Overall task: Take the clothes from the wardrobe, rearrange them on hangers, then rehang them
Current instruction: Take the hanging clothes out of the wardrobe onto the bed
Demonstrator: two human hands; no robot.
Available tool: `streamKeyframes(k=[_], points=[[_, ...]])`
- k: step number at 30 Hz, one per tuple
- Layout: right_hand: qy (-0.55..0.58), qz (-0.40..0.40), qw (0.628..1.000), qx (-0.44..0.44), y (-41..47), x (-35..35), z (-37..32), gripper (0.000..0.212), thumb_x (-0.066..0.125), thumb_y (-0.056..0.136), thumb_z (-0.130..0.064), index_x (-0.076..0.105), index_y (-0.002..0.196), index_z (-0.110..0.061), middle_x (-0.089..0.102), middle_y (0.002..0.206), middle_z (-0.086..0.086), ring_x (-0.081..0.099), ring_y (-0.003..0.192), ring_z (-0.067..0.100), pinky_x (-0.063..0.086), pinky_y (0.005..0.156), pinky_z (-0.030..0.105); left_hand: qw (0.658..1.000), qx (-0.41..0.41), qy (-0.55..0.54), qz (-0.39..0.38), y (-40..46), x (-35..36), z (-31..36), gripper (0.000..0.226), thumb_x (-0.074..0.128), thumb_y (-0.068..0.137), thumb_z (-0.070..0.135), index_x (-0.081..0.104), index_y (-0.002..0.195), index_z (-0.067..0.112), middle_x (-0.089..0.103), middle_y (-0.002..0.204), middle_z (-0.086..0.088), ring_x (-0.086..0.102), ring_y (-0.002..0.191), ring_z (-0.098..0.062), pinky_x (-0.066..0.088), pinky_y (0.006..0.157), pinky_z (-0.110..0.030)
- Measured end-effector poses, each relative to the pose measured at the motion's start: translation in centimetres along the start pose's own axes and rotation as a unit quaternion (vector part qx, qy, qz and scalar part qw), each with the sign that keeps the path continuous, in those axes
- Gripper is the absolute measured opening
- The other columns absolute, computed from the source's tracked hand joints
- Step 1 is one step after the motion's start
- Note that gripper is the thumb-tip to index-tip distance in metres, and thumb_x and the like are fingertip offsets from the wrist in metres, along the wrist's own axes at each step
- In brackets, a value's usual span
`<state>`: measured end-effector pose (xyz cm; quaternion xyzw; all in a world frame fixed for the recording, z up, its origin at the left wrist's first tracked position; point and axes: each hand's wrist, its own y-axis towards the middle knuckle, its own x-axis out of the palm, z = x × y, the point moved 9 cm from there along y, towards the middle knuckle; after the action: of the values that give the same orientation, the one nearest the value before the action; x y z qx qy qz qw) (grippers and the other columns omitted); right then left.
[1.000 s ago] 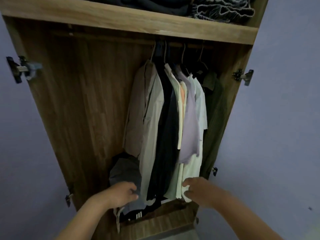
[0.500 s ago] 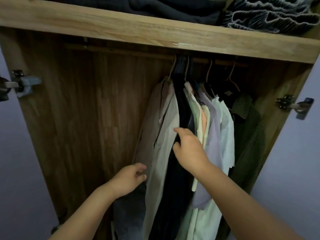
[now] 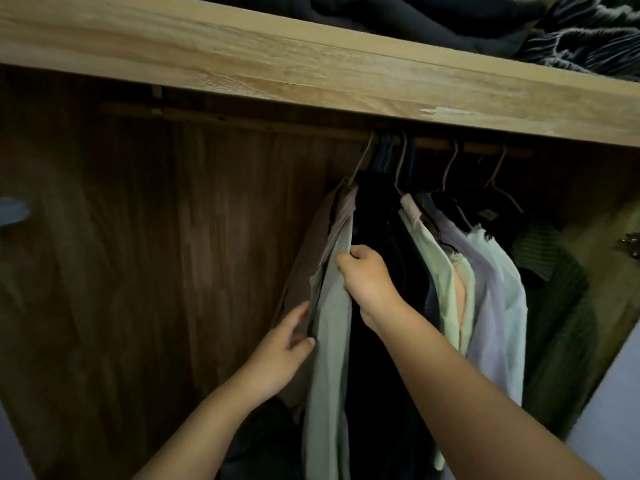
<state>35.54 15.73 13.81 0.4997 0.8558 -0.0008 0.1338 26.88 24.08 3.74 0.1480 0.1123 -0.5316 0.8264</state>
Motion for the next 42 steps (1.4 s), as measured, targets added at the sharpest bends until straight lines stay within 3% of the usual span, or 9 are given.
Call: streamKeyframes(k=[3, 6, 11, 15, 20, 28, 32, 36, 42], points=[[0.111, -0.005, 0.993, 0.044, 2.2, 1.9, 0.0, 0.035, 0.048, 0.090, -0.004, 0.046, 0.123, -0.016, 0.060, 0.109, 0.013, 0.060, 0.097, 0.029, 0.053, 0.088, 0.044, 0.998, 0.027, 0.003, -0.052, 0.7, 0.0, 0.7, 0.057, 0.047, 0.096, 0.017, 0.021, 0.138, 0.045, 0.038, 0.118, 0.035, 0.045, 0.092, 0.028, 0.036, 0.073, 0.007], [0.248, -0.018, 0.967, 0.064, 3.8, 2.9, -0.2, 0.066, 0.031, 0.083, 0.018, 0.041, 0.138, -0.017, 0.056, 0.121, 0.017, 0.056, 0.106, 0.034, 0.048, 0.094, 0.052, 0.996, 0.058, 0.008, -0.072, 1.0, -0.5, 1.8, 0.055, 0.050, 0.095, 0.016, 0.026, 0.119, 0.059, 0.047, 0.111, 0.036, 0.053, 0.100, 0.018, 0.040, 0.078, 0.001], [0.381, 0.018, 0.924, 0.004, 5.4, 1.3, -3.0, 0.078, 0.022, 0.074, 0.024, 0.043, 0.139, -0.012, 0.056, 0.124, 0.020, 0.056, 0.111, 0.038, 0.048, 0.093, 0.049, 0.994, 0.111, -0.015, 0.003, 2.1, -3.9, 4.7, 0.053, 0.052, 0.093, 0.013, 0.031, 0.120, 0.053, 0.055, 0.123, 0.009, 0.055, 0.107, 0.004, 0.042, 0.078, -0.001], [0.434, 0.018, 0.900, -0.021, 4.9, -0.9, -5.1, 0.070, 0.023, 0.077, 0.021, 0.047, 0.135, -0.011, 0.060, 0.119, 0.017, 0.059, 0.106, 0.036, 0.053, 0.082, 0.043, 0.978, 0.199, -0.016, 0.059, 1.8, -5.9, 8.7, 0.047, 0.052, 0.091, 0.005, 0.047, 0.112, 0.047, 0.060, 0.115, 0.012, 0.060, 0.103, 0.002, 0.045, 0.084, -0.008], [0.397, -0.042, 0.916, -0.042, 1.7, -2.9, -3.5, 0.066, 0.022, 0.073, 0.022, 0.061, 0.110, -0.017, 0.070, 0.100, 0.009, 0.067, 0.091, 0.025, 0.057, 0.075, 0.037, 0.956, 0.254, -0.061, 0.136, 1.8, -7.9, 11.1, 0.037, 0.046, 0.090, -0.006, 0.061, 0.090, 0.028, 0.068, 0.089, 0.009, 0.063, 0.070, 0.003, 0.047, 0.068, -0.006], [0.318, -0.130, 0.939, -0.022, -6.0, -8.1, 1.7, 0.072, 0.035, 0.066, 0.019, 0.064, 0.120, -0.019, 0.068, 0.110, 0.017, 0.068, 0.094, 0.032, 0.058, 0.073, 0.041, 0.955, 0.240, 0.023, 0.173, 5.9, -5.9, 11.3, 0.025, 0.048, 0.091, 0.002, 0.063, 0.098, 0.021, 0.064, 0.096, 0.001, 0.057, 0.073, -0.022, 0.043, 0.061, -0.027], [0.282, -0.110, 0.953, 0.019, -9.5, -11.6, 4.1, 0.072, 0.040, 0.058, 0.014, 0.062, 0.122, -0.012, 0.064, 0.112, 0.022, 0.063, 0.099, 0.037, 0.051, 0.087, 0.048, 0.940, 0.267, 0.147, 0.154, 6.8, -2.2, 12.6, 0.035, 0.048, 0.089, -0.001, 0.057, 0.121, 0.008, 0.051, 0.129, -0.011, 0.048, 0.117, -0.025, 0.038, 0.101, -0.033], [0.261, -0.132, 0.956, 0.035, -14.1, -14.7, 5.2, 0.068, 0.036, 0.061, 0.017, 0.065, 0.117, -0.009, 0.066, 0.105, 0.019, 0.066, 0.093, 0.032, 0.054, 0.082, 0.044, 0.921, 0.289, 0.238, 0.103, 6.4, 2.7, 13.3, 0.042, 0.050, 0.092, 0.007, 0.046, 0.134, 0.004, 0.046, 0.137, -0.017, 0.040, 0.128, -0.034, 0.029, 0.107, -0.041], [0.219, -0.094, 0.969, 0.060, -22.6, -21.3, 7.5, 0.065, 0.038, 0.061, 0.015, 0.068, 0.111, -0.012, 0.070, 0.100, 0.015, 0.068, 0.089, 0.028, 0.054, 0.080, 0.041, 0.889, 0.358, 0.287, 0.021, 1.9, 10.1, 14.9, 0.027, 0.053, 0.088, 0.026, 0.064, 0.098, 0.004, 0.064, 0.091, -0.016, 0.060, 0.088, -0.036, 0.045, 0.078, -0.042]])
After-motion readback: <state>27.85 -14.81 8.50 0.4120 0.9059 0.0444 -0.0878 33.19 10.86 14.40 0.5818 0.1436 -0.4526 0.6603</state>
